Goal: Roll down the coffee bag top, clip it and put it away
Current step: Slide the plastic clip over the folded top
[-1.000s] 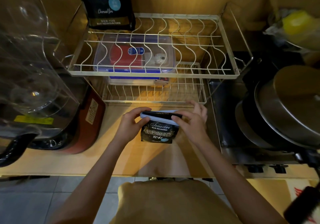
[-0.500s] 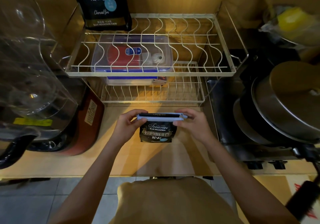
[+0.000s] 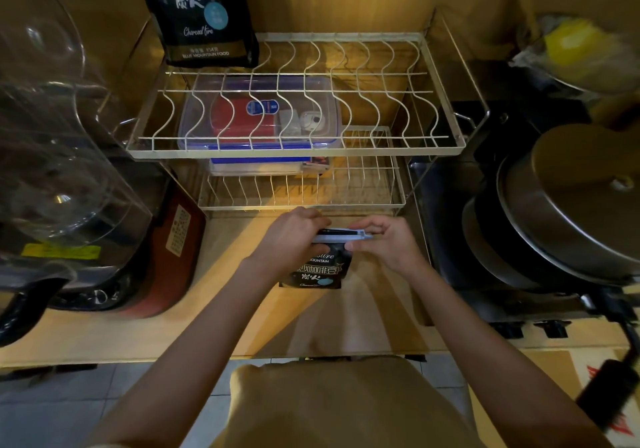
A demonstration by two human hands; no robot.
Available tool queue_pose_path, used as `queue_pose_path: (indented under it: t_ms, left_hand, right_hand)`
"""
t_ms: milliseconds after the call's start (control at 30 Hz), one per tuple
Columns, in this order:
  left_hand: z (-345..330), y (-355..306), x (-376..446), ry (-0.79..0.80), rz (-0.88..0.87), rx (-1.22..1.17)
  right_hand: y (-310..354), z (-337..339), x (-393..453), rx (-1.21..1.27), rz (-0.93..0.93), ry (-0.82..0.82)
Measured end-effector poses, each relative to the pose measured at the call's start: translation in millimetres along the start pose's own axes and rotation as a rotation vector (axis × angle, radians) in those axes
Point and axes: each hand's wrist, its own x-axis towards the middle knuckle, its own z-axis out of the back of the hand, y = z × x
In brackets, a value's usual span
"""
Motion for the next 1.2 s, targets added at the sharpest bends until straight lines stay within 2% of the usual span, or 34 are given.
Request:
queue_pose_path:
  t_ms: [100,267,333,467,600,1033,1100,1133,1200]
  left_hand:
    - [1.2,-7.2,9.5,0.088,0.043,0.038]
    - [3.3,-6.0,13.7,0.094,0.061,0.053]
    - [3.0,-6.0,14.9,0.079,0.07,0.063]
    - [0.3,-7.1,16.2,0.057,0.076,0.078]
    - [-2.8,-5.9,16.0,0.043,0.098,0.1]
    - [-2.2,-8.1,13.7,0.014,0.1,0.098]
    - [-3.3,-8.1,12.8,0.009,0.104,0.09]
    - [-3.8,-7.8,12.2,0.005,0.109,0.075]
    - [-4.7,-7.2,10.5,0.0,0.117,0.04]
  right_hand:
    - [-1.5,1.0,0.3,0.0,0.0,-0.003]
    - [-1.4,4.1,-1.5,-0.144,0.036,0.039]
    - [-0.3,11.2,-1.1,-0.309,0.105,0.084]
    - [5.8,22.1,0.2,-0.821,0.277,0.17]
    - [11.8,23.6,9.0,-1.033,0.398,0.271]
    - [5.0,24.6,7.1,-1.055,0.627,0.251]
    - [1.4,23.6,6.8,-0.999,0.557,0.213]
    - [-2.0,21.0,5.5,-0.918,0.465,0.187]
    - [-8.2,14.8,1.6,-0.608,0.151,0.199]
